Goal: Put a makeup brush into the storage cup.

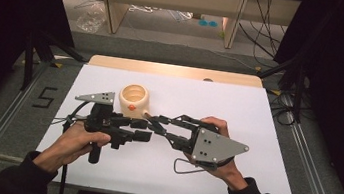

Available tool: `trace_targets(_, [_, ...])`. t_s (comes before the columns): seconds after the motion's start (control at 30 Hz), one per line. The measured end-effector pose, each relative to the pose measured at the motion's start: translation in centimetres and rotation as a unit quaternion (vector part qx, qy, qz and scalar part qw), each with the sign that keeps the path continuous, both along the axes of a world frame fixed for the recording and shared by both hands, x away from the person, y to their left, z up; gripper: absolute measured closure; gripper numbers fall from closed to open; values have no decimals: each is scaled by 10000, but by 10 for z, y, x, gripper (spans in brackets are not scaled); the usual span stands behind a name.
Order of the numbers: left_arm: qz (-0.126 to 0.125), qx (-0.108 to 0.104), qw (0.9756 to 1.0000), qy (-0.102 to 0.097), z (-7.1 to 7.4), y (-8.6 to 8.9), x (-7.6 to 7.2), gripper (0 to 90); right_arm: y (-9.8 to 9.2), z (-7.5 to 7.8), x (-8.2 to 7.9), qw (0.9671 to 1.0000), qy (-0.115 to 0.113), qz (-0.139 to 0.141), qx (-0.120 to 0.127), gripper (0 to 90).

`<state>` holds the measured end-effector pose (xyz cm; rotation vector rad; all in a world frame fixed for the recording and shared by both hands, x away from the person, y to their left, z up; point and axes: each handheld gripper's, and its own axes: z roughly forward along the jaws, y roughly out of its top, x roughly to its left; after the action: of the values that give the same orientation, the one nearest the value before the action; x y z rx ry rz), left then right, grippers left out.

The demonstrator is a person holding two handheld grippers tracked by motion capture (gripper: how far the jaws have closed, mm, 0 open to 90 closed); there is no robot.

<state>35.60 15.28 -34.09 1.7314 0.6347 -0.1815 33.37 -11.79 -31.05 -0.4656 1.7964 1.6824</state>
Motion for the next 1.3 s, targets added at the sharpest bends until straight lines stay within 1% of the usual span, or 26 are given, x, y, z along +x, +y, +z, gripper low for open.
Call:
trace_targets(0.03, [-19, -8, 10000, -24, 0, 0, 0, 440, -1, -2, -3, 9998, 173, -37, -105, 805])
trace_targets(0.1, [-27, -22, 10000, -36, 1, 0, 0, 440, 0, -2, -3, 9998, 150, -24, -83, 805])
trace_targets(0.13, [-39, -53, 10000, -25, 1, 0, 0, 440, 0, -2, -3, 9999, 120, -16, -71, 805])
trace_targets(0.2, [-52, -111, 9999, 9, 1, 0, -1, 439, 1, 0, -1, 9999, -132, 88, -3, 805])
trace_targets(0.23, [-47, -134, 9999, 26, 2, 0, -1, 438, 1, 0, -2, 9999, -121, 70, 16, 805])
trace_targets(0.27, [-42, -144, 9999, 24, 2, 0, -1, 438, -1, -3, -5, 9999, 120, 3, -80, 805])
trace_targets(0.3, [-48, -157, 9999, 17, 2, 0, -1, 436, -1, -2, -5, 9999, 61, 40, -136, 804])
trace_targets(0.33, [-54, -171, 9998, 7, 2, 0, -1, 436, 0, -3, -5, 10000, 34, 53, -73, 805])
trace_targets(0.37, [-59, -200, 9998, 3, 3, 1, -1, 436, 1, -2, -3, 9998, -162, 67, -86, 805])
trace_targets(0.4, [-59, -206, 9998, -4, 3, 1, -1, 436, 1, -2, -4, 9997, -204, 75, -79, 804])
trace_targets(0.47, [-62, -203, 9998, -14, 3, 1, -1, 435, 0, -2, -5, 9996, -249, 75, -149, 805])
trace_targets(0.53, [-60, -206, 9998, -16, 4, 1, -1, 433, 1, -2, -4, 9994, -321, 108, -90, 804])
trace_targets(0.6, [-59, -222, 9997, -28, 4, 1, -1, 432, 1, -2, -5, 9992, -361, 140, -102, 804])
trace_targets(0.63, [-60, -238, 9997, -38, 4, 2, -1, 430, 0, -1, -4, 9989, -431, 146, -118, 805])
trace_targets(0.7, [-57, -254, 9997, -33, 4, 2, -1, 428, 0, -2, -5, 9989, -432, 140, -146, 804])
trace_targets(0.73, [-67, -266, 9996, -27, 4, 2, -1, 427, 0, -2, -6, 9989, -412, 124, -208, 804])
trace_targets(0.77, [-81, -273, 9996, -25, 4, 2, -1, 426, 0, -3, -6, 9986, -480, 155, -165, 804])
trace_targets(0.8, [-96, -291, 9995, -10, 4, 2, -1, 425, 0, -3, -6, 9985, -491, 156, -168, 804])
trace_targets(0.87, [-100, -300, 9995, -12, 5, 2, -1, 422, 1, -3, -8, 9980, -588, 170, -183, 804])
trace_targets(0.93, [-110, -313, 9994, -13, 5, 2, -1, 422, 1, -3, -8, 9978, -596, 181, -208, 804])
trace_targets(1.0, [-142, -318, 9994, -43, 5, 2, -1, 420, 1, -2, -8, 9974, -666, 204, -208, 804])
trace_targets(1.1, [-137, -327, 9994, -45, 5, 2, -1, 420, 1, -2, -9, 9975, -639, 214, -223, 804])
trace_targets(1.13, [-134, -332, 9993, -47, 5, 2, -1, 420, 0, -3, -9, 9978, -593, 202, -224, 803])
trace_targets(1.23, [-87, -341, 9994, -11, 4, 2, -1, 419, 0, -2, -9, 9974, -658, 165, -237, 804])
trace_targets(1.3, [-76, -296, 9995, -13, 3, 1, -1, 417, 1, -1, -10, 9975, -668, 177, -174, 804])
